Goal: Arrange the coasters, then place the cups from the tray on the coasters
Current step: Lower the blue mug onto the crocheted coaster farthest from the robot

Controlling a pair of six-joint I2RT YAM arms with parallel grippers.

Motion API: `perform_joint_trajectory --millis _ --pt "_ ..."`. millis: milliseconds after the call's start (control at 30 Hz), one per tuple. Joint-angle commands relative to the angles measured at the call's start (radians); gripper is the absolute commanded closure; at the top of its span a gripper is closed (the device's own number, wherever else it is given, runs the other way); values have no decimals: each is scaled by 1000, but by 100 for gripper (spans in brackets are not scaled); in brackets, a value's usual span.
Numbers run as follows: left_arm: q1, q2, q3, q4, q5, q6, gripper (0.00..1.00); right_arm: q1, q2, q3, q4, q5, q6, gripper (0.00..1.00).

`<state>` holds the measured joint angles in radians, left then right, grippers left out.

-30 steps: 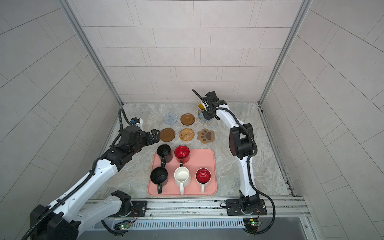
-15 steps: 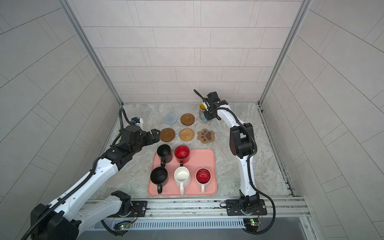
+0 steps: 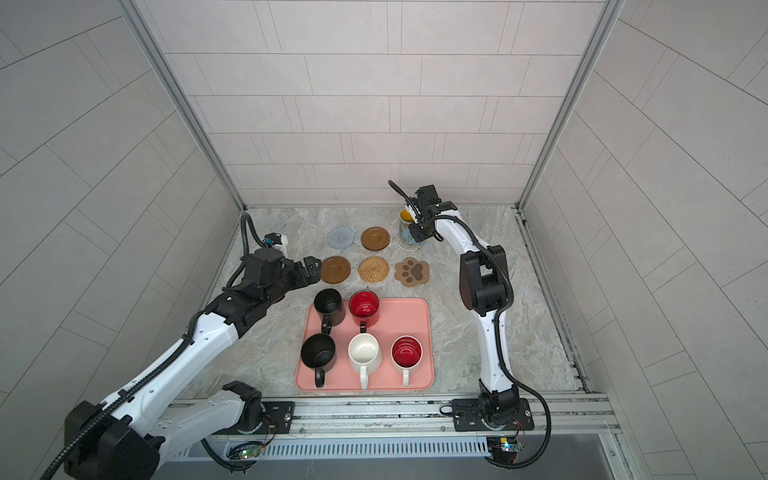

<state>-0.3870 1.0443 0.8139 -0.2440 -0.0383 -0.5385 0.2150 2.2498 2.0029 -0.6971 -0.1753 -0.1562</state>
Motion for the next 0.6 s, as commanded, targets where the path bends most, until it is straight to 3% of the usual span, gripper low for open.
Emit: perform_joint_trajectory --millis 0,567 --pt "-5 0 25 0 -6 0 0 -8 -12 2 80 2 -26 90" --pt "-4 -33 -2 0 1 -9 0 -9 -34 -53 74 20 -35 78"
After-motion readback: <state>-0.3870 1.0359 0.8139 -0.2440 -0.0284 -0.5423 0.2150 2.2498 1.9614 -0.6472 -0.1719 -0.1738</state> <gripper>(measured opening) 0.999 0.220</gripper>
